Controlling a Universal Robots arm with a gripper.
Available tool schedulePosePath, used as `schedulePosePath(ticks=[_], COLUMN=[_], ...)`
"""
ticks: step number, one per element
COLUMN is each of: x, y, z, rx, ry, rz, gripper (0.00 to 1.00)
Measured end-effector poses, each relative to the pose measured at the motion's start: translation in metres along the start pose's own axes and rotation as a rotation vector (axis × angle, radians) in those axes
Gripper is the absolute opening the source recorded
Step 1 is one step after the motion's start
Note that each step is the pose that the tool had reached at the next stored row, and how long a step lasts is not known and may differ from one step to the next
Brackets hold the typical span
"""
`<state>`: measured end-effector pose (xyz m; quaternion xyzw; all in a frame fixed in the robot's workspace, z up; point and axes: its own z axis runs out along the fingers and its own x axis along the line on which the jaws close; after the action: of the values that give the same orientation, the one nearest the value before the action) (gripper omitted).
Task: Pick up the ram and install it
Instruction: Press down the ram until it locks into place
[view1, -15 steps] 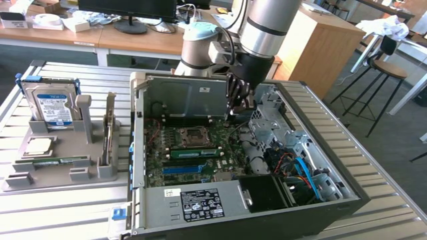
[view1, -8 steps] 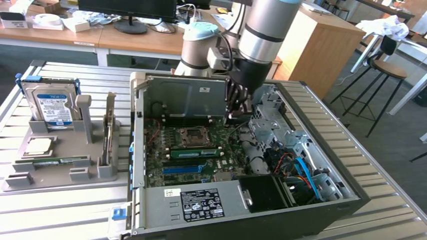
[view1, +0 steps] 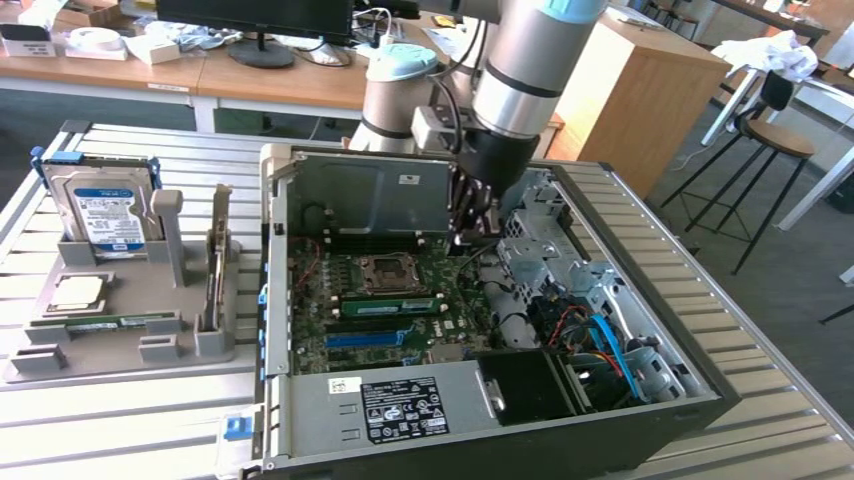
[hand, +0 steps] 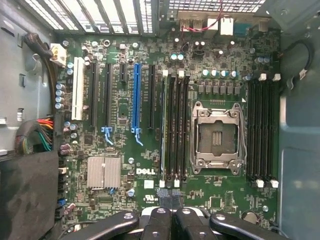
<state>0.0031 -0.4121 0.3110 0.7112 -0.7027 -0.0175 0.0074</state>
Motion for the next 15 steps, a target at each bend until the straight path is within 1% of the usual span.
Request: schedulePosePath(ticks=[12,15], x=[0.000,0.000], y=[-0.0005,-0.0006], z=[0.0138,0.0174], rx=[0.0001,0.0000], ry=[-0.0056,-0.0059], rz=[0.000,0.000], gripper=[0.10,0.10])
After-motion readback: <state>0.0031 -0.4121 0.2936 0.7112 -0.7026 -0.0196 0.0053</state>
